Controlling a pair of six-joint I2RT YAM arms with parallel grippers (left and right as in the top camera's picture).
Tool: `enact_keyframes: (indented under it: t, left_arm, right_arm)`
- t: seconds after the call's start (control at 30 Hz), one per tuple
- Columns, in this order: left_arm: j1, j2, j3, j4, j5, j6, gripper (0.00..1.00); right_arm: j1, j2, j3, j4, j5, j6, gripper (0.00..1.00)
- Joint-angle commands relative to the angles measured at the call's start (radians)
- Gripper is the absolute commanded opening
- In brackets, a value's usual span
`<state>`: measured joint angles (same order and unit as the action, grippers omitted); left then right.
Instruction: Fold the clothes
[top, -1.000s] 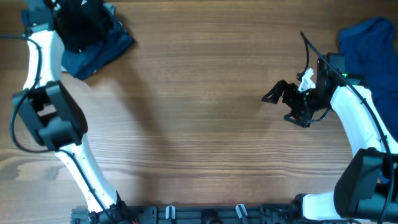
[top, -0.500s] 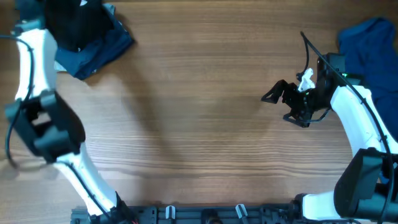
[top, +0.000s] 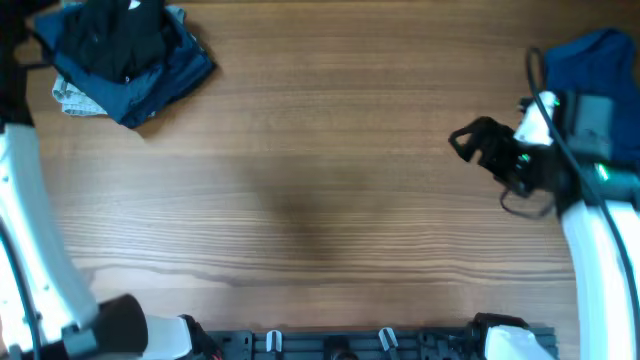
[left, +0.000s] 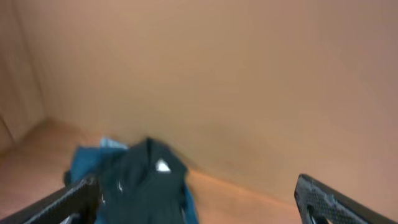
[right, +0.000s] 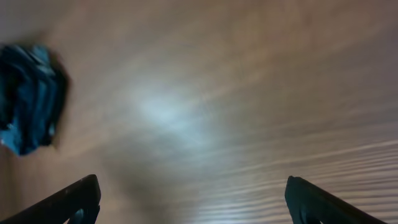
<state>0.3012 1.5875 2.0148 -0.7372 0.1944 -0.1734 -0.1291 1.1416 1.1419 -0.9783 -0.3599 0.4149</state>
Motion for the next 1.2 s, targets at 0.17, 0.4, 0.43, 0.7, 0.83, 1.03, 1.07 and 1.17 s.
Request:
enact_keyframes:
  t: [0.17,0.4,0.43,0.7,0.83,1.03,1.07,1.17]
  left_arm:
    - [0.002,-0.164,-0.001,-0.3,0.209,0.083,0.98]
    - [-0.024,-0.567,-0.288,-0.242,0.206,0.089,1.0]
    - [-0.024,-0.638,-0.353,-0.217,0.193,0.088,1.0]
    - [-0.024,-1.08,-0.762,-0.213,0.167,0.087,1.0]
    - [-0.024,-1.175,-0.852,-0.241,0.134,0.088,1.0]
    - [-0.024,-1.18,-0.856,-0.271,0.122,0.088,1.0]
    - [-0.024,-1.18,-0.856,-0.271,0.122,0.088,1.0]
    - [-0.024,-1.18,-0.856,-0.278,0.122,0.088,1.0]
  right_arm:
    - [-0.002,-0.504,0.022,-0.114,0.338,0.004,0.97]
    - [-0.002,-0.608,-0.01,-0.134,0.409,0.005,0.99]
    - [-0.002,-0.601,-0.023,-0.117,0.409,0.007,0.99]
    - [-0.002,-0.539,-0.043,0.02,0.409,0.035,1.0]
    - [-0.002,-0.519,-0.043,0.047,0.409,0.04,1.0]
    - [-0.002,-0.486,-0.043,0.042,0.409,0.037,0.99]
    - [-0.002,-0.482,-0.043,0.042,0.409,0.037,1.0]
    - [-0.002,-0.467,-0.043,0.043,0.409,0.037,0.99]
